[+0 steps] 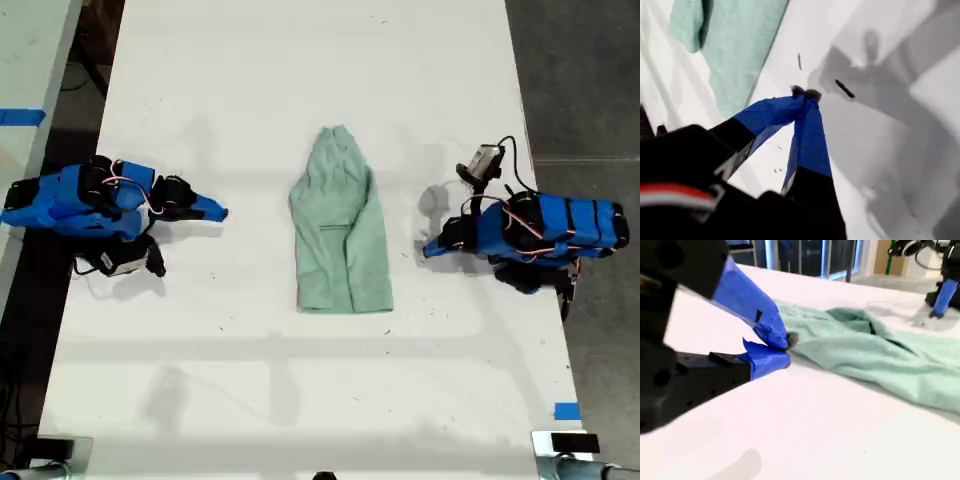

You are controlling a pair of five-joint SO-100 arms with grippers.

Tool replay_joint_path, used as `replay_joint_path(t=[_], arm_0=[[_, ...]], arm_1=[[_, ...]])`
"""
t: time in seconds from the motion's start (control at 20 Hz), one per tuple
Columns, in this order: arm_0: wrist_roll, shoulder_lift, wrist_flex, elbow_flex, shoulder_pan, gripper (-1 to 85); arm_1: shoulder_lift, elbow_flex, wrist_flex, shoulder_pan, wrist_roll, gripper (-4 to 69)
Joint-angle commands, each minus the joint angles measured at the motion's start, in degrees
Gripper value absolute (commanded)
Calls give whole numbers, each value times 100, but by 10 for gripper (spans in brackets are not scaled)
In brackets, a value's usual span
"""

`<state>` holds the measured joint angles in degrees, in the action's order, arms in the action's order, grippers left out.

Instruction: Fold t shirt

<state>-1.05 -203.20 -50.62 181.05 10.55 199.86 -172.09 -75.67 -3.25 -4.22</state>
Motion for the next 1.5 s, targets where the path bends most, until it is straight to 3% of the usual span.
replay_joint_path(t=[0.0,0.05,0.15,0.2,0.3,0.35,0.7,0.75,0.8,1.1,1.15,1.2,1.45], arm_0=[[-299,3059,1951,-1582,-580,59],[-308,5159,1942,-3155,-905,104],[-396,8921,299,-7075,-1310,183],[-457,10389,-536,-8824,-1415,206],[-738,12349,-1652,-11188,-1644,213],[-888,12894,-1828,-11760,-1758,211],[-1169,14317,-1283,-12577,-1916,199],[-1046,14414,-1257,-12577,-1881,165],[-1099,14493,-1274,-12568,-1872,9],[-1151,14643,-1213,-12560,-1819,-1],[-1143,14643,-1187,-12560,-1819,-1],[-1116,14643,-1151,-12560,-1819,-1],[-1020,14106,-1107,-12639,-1916,-1]], arm_1=[[-1143,1318,782,264,167,5],[-2355,2030,976,352,176,38],[-4834,3568,1230,642,149,173],[-5607,4087,1371,747,70,202],[-6196,4104,2443,958,-545,202],[-6258,3973,2610,993,-510,198],[-7937,4588,2004,1187,-44,190],[-8297,4887,1881,1222,-35,190],[-8648,5177,1784,1274,-35,189],[-10178,6583,1696,1494,-149,202],[-10512,6926,1477,1512,-176,137],[-10916,7313,1125,1529,-158,-9],[-12050,9642,-62,1635,-624,-8]])
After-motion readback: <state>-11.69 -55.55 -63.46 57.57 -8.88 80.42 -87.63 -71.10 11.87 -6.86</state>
